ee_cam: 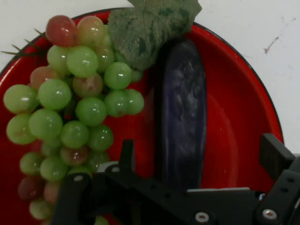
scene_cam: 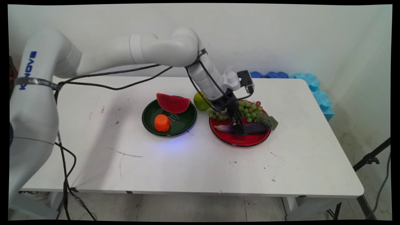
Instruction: Pick up the eggplant from the red plate
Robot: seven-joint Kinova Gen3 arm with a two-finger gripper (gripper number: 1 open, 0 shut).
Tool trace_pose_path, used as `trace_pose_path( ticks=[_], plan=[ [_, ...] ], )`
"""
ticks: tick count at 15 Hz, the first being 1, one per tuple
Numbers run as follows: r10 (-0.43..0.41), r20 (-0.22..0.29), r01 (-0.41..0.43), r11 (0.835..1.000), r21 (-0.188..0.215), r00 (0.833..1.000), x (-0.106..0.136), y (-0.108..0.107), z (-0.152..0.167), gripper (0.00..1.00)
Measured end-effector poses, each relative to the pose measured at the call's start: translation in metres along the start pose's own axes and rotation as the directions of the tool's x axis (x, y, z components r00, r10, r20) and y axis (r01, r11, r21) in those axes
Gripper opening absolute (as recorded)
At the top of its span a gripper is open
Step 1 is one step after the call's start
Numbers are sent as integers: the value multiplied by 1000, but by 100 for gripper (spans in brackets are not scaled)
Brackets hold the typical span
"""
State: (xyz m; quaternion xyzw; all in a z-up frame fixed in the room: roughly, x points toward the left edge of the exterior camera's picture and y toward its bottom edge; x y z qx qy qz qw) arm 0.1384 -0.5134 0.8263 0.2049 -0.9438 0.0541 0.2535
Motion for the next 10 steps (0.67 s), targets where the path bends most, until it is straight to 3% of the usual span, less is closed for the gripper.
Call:
trace_pose_path(
  ticks=[7,8,10],
  plan=[
    [3,7,-3,1000,-2,1000,1,-2,24,100],
    [18,5,-18,1000,-10,1000,4,5,29,0],
    [20,3,-20,1000,-10,1000,4,4,32,0]
  ],
)
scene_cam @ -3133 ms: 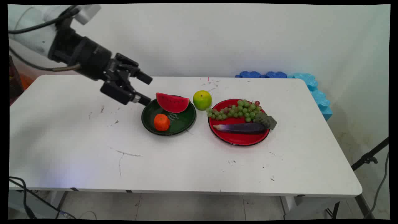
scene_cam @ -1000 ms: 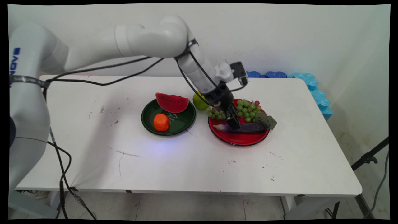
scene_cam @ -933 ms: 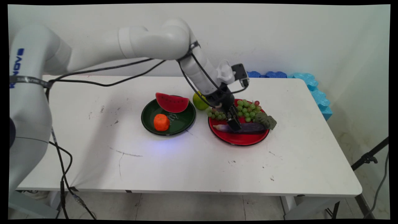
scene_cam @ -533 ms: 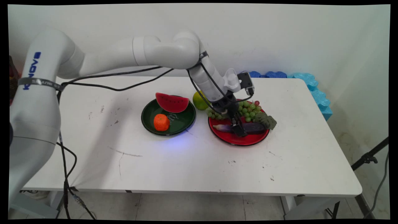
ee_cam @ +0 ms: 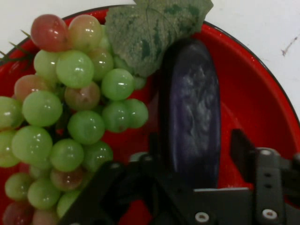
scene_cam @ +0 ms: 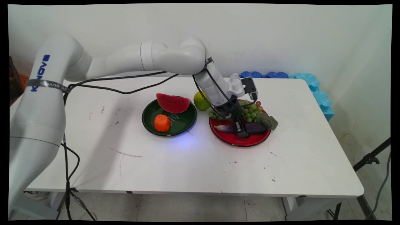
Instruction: Pick up the eggplant from the red plate, then place the picked object on the table
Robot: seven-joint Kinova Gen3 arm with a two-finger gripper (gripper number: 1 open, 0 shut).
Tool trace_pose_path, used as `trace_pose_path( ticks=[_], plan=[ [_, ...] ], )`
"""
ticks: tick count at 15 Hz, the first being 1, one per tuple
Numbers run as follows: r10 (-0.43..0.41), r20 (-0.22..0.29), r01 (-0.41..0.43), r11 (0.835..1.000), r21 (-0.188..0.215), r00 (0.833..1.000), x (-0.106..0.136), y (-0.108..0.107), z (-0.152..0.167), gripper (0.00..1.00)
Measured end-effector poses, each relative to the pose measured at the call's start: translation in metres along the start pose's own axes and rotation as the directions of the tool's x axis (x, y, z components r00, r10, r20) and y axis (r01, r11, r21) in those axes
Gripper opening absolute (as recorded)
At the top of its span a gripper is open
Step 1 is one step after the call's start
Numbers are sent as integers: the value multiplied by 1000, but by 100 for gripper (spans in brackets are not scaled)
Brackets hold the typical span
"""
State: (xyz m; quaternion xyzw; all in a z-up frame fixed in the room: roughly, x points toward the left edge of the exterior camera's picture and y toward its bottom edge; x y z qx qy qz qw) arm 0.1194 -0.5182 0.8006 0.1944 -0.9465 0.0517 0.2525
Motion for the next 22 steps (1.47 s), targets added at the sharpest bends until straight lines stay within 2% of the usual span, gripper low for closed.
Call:
trace_pose_path(
  ticks=[5,9,12,16,19,22],
  plan=[
    [44,-5,-44,999,0,999,-3,0,-2,0],
    [41,-20,-41,999,14,999,-3,2,-27,0],
    [16,-43,-15,1000,17,999,-1,8,-60,0],
    [-13,-80,13,1000,3,997,-4,28,-125,0],
    [-9,-97,8,1000,-15,995,-18,48,-166,0],
    [4,-98,-7,1000,-26,995,-38,67,-187,0]
  ],
)
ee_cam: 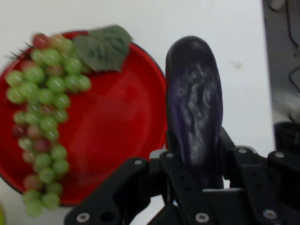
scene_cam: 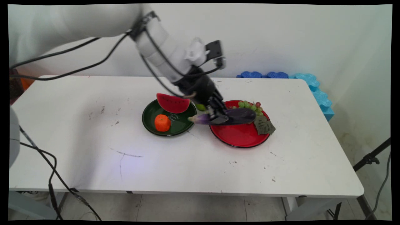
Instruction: Place the picked object on the table
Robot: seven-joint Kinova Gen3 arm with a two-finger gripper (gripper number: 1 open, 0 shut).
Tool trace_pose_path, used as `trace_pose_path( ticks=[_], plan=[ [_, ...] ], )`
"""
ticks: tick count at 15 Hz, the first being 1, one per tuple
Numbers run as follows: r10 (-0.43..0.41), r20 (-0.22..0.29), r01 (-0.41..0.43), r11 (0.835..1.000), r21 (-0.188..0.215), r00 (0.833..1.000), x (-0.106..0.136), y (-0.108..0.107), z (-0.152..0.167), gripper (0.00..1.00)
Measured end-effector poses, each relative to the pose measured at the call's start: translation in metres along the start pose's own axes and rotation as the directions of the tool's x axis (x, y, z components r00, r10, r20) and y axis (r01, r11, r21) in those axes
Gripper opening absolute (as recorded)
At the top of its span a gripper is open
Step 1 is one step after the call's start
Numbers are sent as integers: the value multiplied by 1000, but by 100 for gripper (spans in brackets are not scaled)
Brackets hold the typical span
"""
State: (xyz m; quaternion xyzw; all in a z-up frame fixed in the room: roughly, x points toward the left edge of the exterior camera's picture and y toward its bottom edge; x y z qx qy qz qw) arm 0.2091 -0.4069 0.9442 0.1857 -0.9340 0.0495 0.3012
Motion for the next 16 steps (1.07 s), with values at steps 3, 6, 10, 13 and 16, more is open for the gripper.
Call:
trace_pose_path(
  ticks=[3,6,10,13,16],
  plan=[
    [-2,13,2,1000,-10,1000,-25,23,-9,0],
    [-11,26,11,1000,-18,1000,-43,38,-5,0],
    [-28,36,29,999,-23,999,-63,55,14,0],
    [-27,38,28,999,-23,999,-72,61,30,0],
    [-27,38,28,999,-25,999,-79,65,45,0]
  ],
)
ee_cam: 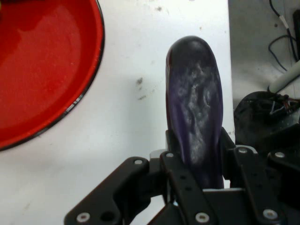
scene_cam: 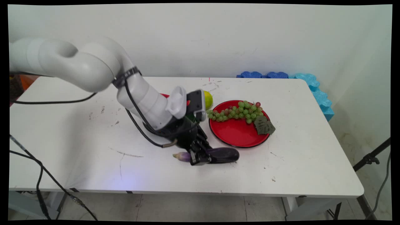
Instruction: Place the picked object on the table
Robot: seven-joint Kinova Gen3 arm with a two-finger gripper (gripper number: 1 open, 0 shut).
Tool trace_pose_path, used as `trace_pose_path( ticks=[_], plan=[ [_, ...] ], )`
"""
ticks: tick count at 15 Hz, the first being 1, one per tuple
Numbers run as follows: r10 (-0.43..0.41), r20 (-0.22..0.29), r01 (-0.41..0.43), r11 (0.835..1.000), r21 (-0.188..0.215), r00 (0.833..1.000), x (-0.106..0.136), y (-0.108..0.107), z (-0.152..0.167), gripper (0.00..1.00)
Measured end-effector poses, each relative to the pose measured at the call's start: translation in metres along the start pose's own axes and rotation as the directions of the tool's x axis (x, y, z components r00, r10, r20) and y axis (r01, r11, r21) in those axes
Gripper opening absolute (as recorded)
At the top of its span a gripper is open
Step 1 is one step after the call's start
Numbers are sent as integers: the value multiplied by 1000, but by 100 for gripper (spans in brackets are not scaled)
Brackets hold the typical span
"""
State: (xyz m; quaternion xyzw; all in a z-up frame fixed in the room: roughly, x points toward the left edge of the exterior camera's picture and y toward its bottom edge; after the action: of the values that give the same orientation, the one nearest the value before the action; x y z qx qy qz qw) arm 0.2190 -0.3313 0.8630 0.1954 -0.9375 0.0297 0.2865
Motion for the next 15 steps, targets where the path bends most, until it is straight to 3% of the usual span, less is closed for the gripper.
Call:
trace_pose_path(
  ticks=[14,15],
  plan=[
    [-7,20,6,1000,6,1000,-24,10,50,0],
    [-9,21,9,1000,8,1000,-26,10,52,100]
  ],
)
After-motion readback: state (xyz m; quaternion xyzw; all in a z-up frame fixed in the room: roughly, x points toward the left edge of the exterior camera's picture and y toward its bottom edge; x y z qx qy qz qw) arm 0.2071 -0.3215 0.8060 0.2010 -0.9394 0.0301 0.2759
